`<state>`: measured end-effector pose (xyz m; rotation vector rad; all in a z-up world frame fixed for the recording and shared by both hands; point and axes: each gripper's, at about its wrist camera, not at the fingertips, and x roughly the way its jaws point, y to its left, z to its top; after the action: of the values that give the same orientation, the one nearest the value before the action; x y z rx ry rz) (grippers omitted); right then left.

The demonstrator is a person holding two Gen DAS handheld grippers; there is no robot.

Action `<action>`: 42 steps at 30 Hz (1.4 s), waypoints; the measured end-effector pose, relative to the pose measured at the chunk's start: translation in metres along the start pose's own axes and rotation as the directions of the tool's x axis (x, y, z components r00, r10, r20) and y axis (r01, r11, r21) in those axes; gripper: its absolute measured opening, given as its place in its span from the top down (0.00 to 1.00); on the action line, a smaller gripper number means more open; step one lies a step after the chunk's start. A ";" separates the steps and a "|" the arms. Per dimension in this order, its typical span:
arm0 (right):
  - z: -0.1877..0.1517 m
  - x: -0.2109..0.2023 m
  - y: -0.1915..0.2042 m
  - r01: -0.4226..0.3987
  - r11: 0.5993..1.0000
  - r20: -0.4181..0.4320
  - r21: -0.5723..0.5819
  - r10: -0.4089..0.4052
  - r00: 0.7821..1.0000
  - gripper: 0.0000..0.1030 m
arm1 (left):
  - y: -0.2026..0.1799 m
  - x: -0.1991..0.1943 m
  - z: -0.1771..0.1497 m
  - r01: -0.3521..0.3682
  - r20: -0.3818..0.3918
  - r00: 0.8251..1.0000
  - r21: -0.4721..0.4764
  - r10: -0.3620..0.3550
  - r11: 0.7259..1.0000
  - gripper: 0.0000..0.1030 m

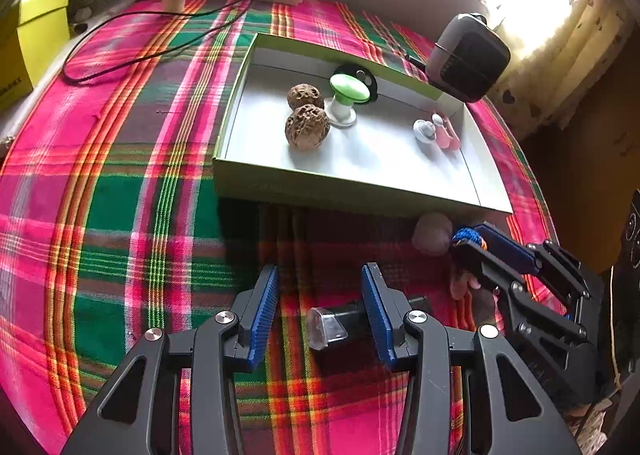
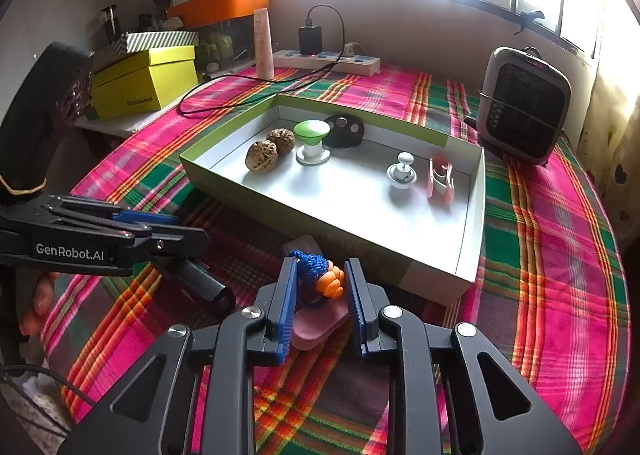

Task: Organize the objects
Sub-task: 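Grasp the black stick with the left gripper while the right grasps the blue knotted toy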

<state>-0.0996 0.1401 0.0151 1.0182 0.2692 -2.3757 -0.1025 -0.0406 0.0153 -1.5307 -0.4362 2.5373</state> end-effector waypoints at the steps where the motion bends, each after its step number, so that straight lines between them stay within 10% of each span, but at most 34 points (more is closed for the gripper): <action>1: 0.000 -0.001 0.000 0.000 1.000 0.006 0.005 0.000 1.000 0.76 | 0.000 -0.001 -0.001 0.001 -0.001 1.000 0.003 -0.001 1.000 0.60; 16: -0.012 -0.032 0.004 -0.037 0.998 0.049 0.057 0.034 0.998 0.76 | 0.004 -0.018 -0.017 0.063 0.011 0.998 0.060 -0.063 0.996 0.60; 25: -0.030 -0.041 0.009 -0.058 0.992 0.060 0.109 0.051 0.997 0.76 | -0.025 -0.027 -0.029 0.118 0.024 0.991 0.293 -0.131 0.949 0.54; 42: -0.041 -0.035 0.015 -0.066 0.990 0.036 0.124 0.062 0.997 0.76 | -0.039 -0.006 -0.042 0.037 0.019 0.999 0.420 -0.050 0.907 0.54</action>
<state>-0.0463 0.1572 0.0126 1.0284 0.0750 -2.3730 -0.0633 0.0017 0.0141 -1.3057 0.0759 2.4122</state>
